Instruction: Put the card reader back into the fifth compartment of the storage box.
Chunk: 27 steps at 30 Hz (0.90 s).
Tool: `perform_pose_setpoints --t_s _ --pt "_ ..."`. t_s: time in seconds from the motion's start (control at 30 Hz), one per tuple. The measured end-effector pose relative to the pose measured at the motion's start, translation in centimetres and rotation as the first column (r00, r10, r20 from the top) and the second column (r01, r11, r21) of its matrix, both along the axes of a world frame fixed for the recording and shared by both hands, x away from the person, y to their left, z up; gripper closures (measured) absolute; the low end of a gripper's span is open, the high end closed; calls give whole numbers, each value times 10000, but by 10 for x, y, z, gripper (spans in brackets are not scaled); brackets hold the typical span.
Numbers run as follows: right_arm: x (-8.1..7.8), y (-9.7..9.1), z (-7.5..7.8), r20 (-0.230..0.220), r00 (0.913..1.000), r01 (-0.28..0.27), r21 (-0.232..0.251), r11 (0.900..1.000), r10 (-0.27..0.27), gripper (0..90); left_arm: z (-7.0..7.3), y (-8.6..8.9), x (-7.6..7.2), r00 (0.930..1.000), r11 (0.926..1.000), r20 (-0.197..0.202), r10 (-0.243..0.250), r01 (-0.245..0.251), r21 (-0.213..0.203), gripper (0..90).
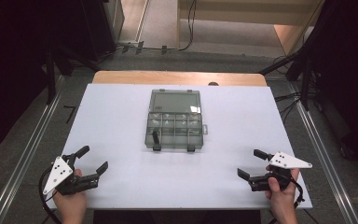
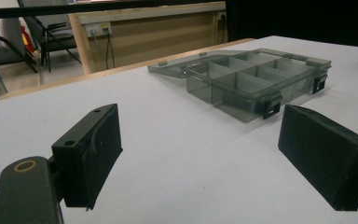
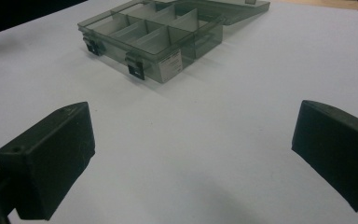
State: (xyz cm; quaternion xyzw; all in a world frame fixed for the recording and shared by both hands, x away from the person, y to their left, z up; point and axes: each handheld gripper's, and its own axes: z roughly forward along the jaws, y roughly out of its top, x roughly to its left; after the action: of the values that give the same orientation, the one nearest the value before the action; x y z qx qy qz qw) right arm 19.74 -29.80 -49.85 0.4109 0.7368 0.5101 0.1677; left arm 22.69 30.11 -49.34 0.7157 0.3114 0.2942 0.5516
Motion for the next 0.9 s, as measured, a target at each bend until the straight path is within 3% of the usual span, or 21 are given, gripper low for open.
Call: perform_pose_setpoints --t_s 0.3,0.67,0.9 --pt "-3 -14 -5 55 9997 242 87 9997 -242 0 0 0 0 10000 10000 -14 24 -24 -44 139" --pt "-9 -39 -8 272 9949 964 415 9945 -976 0 0 1 0 10000 9999 -5 20 -20 -117 139" --pt "-12 -55 -13 455 9901 1319 244 9910 -1329 0 0 1 1 10000 9999 -18 22 -22 -119 139"
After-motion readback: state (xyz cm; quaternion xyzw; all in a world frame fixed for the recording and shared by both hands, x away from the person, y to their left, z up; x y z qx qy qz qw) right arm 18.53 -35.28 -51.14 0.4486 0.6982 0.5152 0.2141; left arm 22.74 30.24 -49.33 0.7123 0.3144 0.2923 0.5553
